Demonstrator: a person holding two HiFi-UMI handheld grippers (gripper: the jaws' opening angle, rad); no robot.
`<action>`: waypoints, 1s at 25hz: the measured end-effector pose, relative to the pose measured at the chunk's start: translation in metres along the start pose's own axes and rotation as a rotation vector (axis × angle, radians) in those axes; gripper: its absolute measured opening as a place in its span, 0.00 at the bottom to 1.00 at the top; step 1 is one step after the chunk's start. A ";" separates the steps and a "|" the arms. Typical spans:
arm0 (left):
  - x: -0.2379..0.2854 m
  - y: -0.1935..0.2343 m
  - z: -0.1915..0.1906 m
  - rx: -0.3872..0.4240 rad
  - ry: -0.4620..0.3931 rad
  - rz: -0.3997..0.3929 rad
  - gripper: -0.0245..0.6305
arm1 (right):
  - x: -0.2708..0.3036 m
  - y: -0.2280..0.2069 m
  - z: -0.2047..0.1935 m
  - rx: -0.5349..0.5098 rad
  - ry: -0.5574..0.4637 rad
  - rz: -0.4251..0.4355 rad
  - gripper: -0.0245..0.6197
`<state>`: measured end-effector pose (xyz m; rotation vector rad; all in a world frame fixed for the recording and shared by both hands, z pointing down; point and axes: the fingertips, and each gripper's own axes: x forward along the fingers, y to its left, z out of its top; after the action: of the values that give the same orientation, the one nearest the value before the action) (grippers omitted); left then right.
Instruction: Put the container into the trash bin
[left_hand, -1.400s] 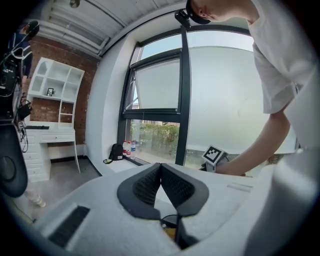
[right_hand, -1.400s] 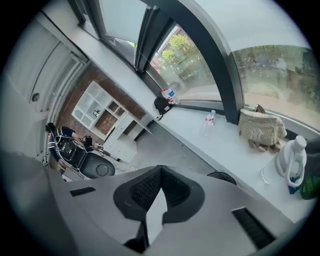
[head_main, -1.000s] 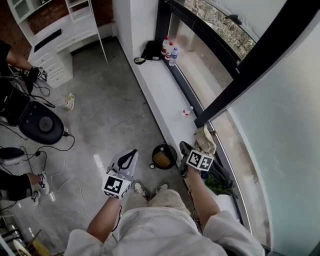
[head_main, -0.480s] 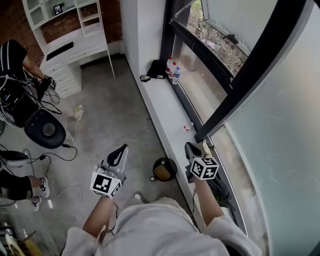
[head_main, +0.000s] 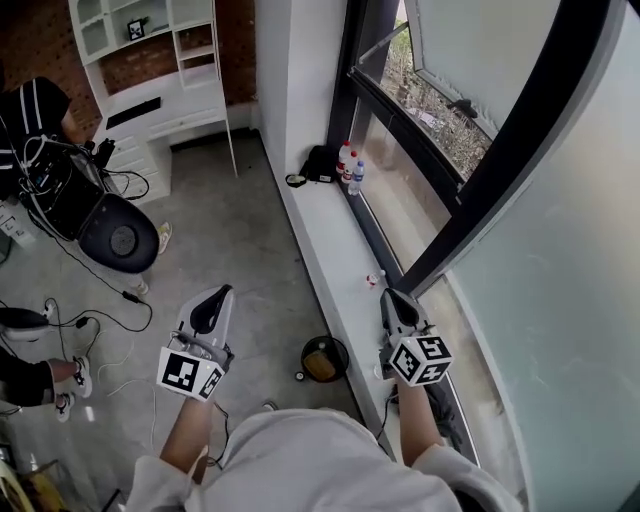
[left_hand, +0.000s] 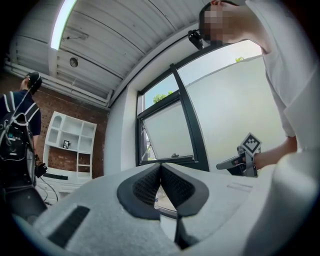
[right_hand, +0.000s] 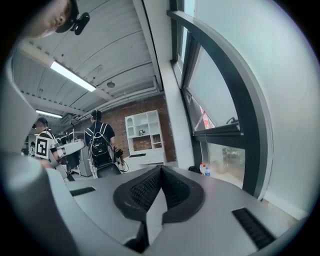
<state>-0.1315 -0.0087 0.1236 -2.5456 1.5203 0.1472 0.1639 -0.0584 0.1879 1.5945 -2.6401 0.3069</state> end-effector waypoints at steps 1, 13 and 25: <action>-0.005 0.004 0.003 -0.006 -0.009 0.016 0.06 | -0.005 0.003 0.006 -0.014 -0.018 -0.005 0.04; -0.060 0.012 0.009 -0.059 -0.045 0.106 0.06 | -0.069 0.002 0.044 -0.217 -0.095 -0.103 0.04; -0.058 0.022 0.002 -0.064 -0.002 0.154 0.06 | -0.075 0.016 0.043 -0.226 -0.089 -0.120 0.04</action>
<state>-0.1781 0.0316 0.1293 -2.4729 1.7378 0.2211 0.1881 0.0061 0.1334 1.7164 -2.5167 -0.0671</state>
